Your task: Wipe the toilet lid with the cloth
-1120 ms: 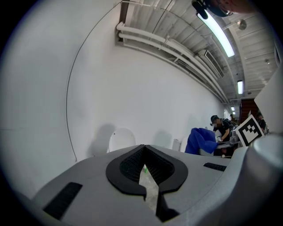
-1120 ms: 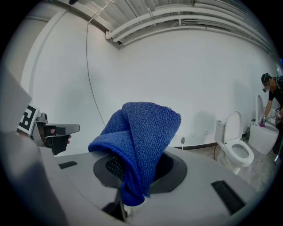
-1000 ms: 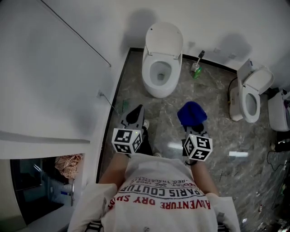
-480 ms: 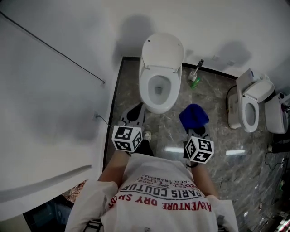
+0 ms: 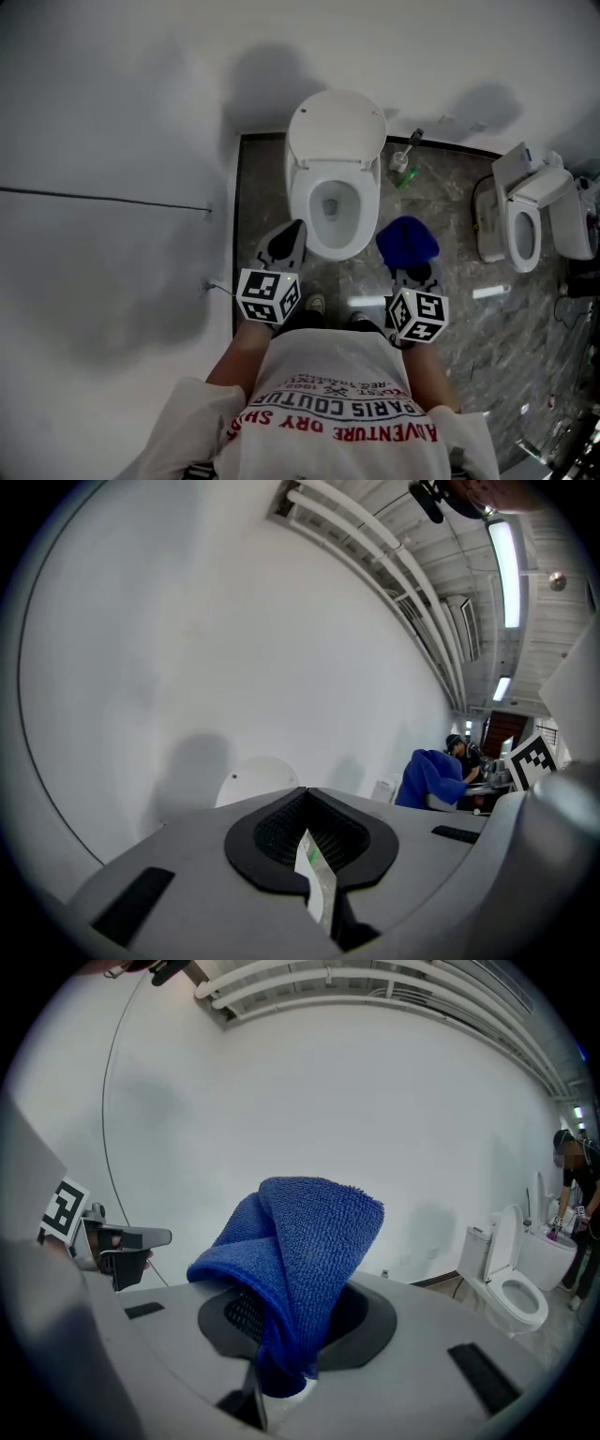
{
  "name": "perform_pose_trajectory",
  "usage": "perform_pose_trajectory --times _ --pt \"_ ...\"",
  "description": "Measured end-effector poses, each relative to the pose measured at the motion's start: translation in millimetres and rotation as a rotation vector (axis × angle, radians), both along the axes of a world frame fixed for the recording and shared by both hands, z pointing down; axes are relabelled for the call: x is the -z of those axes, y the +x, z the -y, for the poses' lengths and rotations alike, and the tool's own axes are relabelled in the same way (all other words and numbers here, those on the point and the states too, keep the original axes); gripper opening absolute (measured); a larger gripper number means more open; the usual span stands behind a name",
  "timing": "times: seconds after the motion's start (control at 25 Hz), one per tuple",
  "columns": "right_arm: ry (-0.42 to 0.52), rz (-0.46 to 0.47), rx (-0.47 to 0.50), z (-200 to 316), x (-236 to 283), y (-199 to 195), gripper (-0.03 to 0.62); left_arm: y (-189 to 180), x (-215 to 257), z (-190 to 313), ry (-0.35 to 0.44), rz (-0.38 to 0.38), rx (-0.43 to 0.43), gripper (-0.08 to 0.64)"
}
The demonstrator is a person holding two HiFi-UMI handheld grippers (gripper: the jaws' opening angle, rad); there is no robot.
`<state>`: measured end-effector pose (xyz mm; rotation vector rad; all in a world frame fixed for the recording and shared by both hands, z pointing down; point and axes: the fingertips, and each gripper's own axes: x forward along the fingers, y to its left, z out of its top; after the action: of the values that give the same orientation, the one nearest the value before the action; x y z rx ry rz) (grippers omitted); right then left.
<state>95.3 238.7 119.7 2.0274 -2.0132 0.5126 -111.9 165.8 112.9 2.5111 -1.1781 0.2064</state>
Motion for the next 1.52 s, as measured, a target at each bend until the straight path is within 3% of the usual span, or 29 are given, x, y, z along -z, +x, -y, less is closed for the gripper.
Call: perform_pose_trajectory --times 0.28,0.52,0.72,0.92,1.12,1.52 --pt "-0.051 0.014 0.014 65.6 -28.9 11.6 0.087 11.0 -32.7 48.6 -0.06 0.016 0.025 0.006" --pt "-0.062 0.027 0.114 140.1 -47.4 21.3 0.087 28.4 -42.9 103.3 -0.06 0.04 0.089 0.006" --pt "-0.066 0.02 0.189 206.3 -66.2 34.4 0.087 54.2 -51.5 150.6 -0.03 0.051 0.081 0.006" --pt "-0.109 0.013 0.267 259.1 -93.4 31.7 0.087 52.5 -69.8 190.5 -0.048 0.07 0.151 0.006" --pt "-0.146 0.02 0.289 306.7 -125.7 14.2 0.087 42.1 -95.7 233.6 -0.073 0.079 0.18 0.006" --pt "-0.127 0.005 0.357 416.1 -165.1 -60.2 0.087 16.0 -150.7 323.8 -0.156 0.036 0.145 0.006"
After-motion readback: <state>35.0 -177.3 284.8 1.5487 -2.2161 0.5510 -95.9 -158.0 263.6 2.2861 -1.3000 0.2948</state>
